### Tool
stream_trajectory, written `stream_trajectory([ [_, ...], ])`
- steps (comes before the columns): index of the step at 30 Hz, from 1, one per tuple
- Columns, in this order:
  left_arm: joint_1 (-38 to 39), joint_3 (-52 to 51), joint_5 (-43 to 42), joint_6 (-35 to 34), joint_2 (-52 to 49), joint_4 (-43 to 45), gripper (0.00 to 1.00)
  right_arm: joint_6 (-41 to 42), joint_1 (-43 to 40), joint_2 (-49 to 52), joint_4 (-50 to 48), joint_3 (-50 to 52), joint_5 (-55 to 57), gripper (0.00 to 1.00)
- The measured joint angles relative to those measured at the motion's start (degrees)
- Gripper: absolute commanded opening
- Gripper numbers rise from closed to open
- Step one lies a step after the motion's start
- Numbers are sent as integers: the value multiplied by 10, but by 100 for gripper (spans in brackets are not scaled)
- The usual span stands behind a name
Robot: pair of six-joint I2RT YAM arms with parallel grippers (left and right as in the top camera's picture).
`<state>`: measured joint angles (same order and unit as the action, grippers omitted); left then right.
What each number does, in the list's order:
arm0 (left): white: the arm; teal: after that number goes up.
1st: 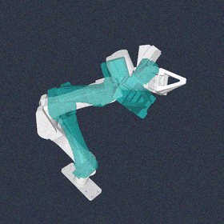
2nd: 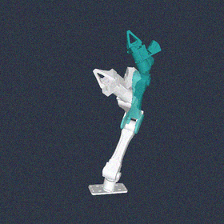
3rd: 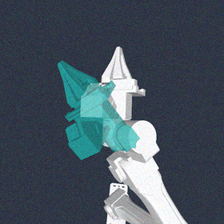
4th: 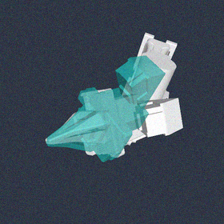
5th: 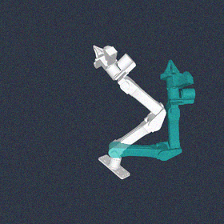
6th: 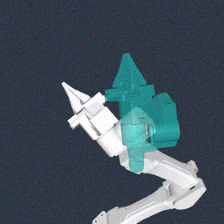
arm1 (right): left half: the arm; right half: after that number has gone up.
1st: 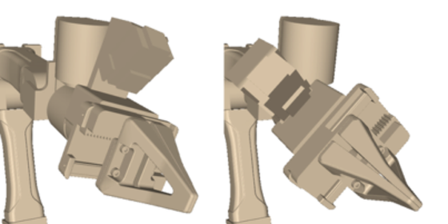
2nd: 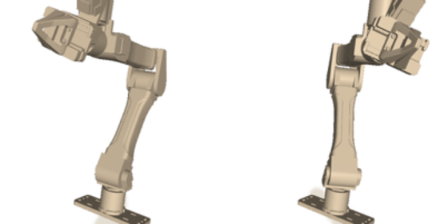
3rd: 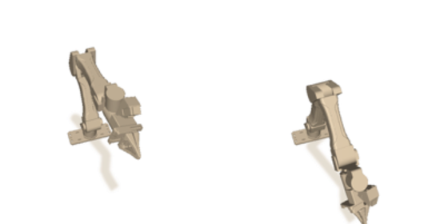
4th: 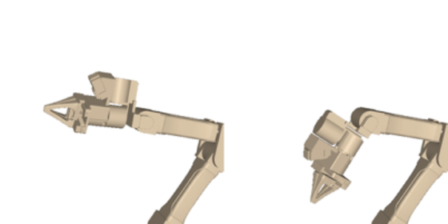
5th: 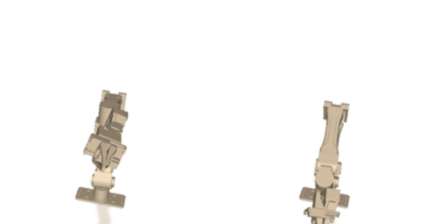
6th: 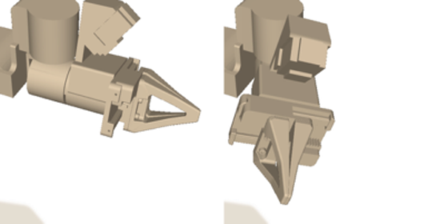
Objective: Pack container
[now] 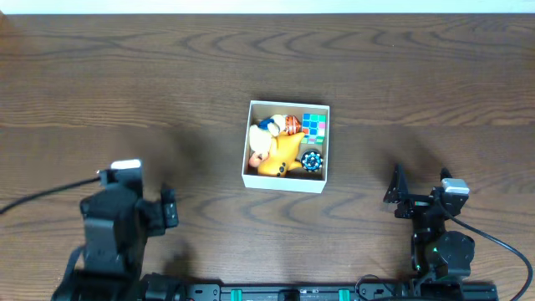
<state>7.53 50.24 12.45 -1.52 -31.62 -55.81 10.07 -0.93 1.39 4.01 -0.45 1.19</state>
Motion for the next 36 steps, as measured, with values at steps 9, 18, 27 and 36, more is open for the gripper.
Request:
stream_trajectory([
  [9, -25, -132, 0, 0, 166, 97, 98, -1, 0, 0, 0, 0, -2, 99],
  [18, -43, -378, 0, 0, 276, 430, 98, -1, 0, 0, 0, 0, -2, 99],
  [27, -55, -468, 0, -2, 309, 514, 98, -1, 0, 0, 0, 0, -2, 99],
  [36, -68, -478, -1, -2, 310, 527, 98, -1, 0, 0, 0, 0, -2, 99],
])
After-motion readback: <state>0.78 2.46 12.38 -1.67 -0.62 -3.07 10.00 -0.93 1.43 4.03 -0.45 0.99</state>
